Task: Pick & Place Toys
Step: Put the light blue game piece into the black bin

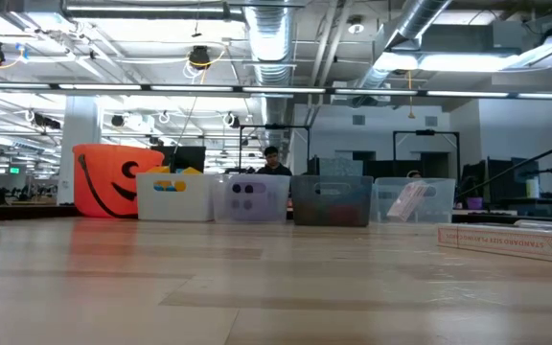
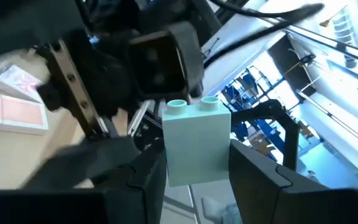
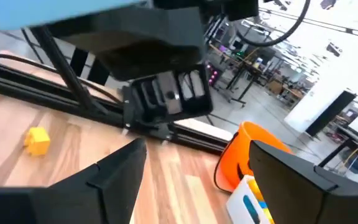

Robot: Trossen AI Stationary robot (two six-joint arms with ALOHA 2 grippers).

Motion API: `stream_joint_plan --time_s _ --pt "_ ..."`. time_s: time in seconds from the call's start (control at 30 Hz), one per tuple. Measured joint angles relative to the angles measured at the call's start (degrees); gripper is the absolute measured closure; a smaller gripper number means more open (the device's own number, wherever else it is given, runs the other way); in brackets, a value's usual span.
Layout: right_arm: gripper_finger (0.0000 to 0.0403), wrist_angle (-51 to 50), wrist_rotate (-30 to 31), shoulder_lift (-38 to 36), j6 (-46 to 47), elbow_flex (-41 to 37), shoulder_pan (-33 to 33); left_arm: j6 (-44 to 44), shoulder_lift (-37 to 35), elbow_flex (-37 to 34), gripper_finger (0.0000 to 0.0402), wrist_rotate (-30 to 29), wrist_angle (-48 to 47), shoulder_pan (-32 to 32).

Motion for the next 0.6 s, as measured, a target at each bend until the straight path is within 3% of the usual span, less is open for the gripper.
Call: stream_joint_plan --time_s 0.6 --pt "0.0121 3.6 -0.46 -0.05 1.7 0.0 1.01 -0.02 0.03 0.0 0.0261 -1.86 -5.77 0.09"
